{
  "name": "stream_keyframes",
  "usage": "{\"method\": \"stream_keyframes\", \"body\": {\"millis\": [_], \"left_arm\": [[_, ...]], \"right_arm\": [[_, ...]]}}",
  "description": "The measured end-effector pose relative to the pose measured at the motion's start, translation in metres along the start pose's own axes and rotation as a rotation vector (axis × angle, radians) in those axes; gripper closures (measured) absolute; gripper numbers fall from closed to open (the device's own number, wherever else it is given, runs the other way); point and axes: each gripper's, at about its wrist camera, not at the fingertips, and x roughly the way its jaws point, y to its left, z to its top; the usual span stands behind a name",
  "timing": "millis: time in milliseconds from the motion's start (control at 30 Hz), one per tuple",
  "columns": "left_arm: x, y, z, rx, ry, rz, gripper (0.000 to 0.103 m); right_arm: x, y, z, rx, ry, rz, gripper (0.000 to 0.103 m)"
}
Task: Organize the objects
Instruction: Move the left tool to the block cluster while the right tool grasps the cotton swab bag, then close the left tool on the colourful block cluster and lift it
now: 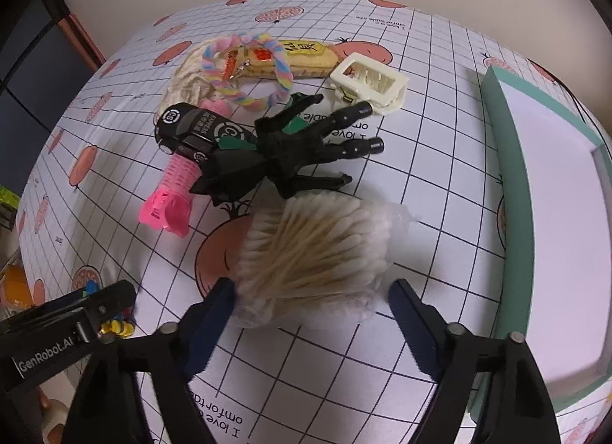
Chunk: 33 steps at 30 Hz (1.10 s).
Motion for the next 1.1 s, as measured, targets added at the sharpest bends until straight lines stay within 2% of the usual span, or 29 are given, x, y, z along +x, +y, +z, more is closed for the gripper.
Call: {"method": "stream_keyframes", "body": {"millis": [33, 100, 200, 300, 767, 1100], "left_arm": [[-0.001, -0.002, -0.001, 0.005, -0.001, 0.004, 0.046], [-0.004, -0.006, -0.003, 0.017, -0.002, -0.004, 0.059], [-0.006, -0.011, -0.006, 0.028, -0.001, -0.001, 0.060], [-0.008, -0.013, -0.008, 0.030, -0.004, 0.003, 0.060], [-0.027, -0.029, -0.023, 0.019, -0.011, -0.022, 0.062], [-0.052, -0.041, -0.040, 0.018, -0.055, -0.033, 0.063]], "right_arm": [[0.000, 0.000, 0.000, -0.004, 0.000, -0.006, 0.025], [-0.002, 0.000, -0.001, -0.010, 0.001, -0.009, 0.031], [-0.005, 0.000, -0.003, -0.012, 0.011, -0.001, 0.038], [-0.009, -0.004, -0.006, -0.017, 0.027, 0.006, 0.040], [-0.026, -0.018, -0.025, -0.031, 0.125, 0.064, 0.042], [-0.051, -0.026, -0.030, -0.056, 0.081, 0.095, 0.043]]}}
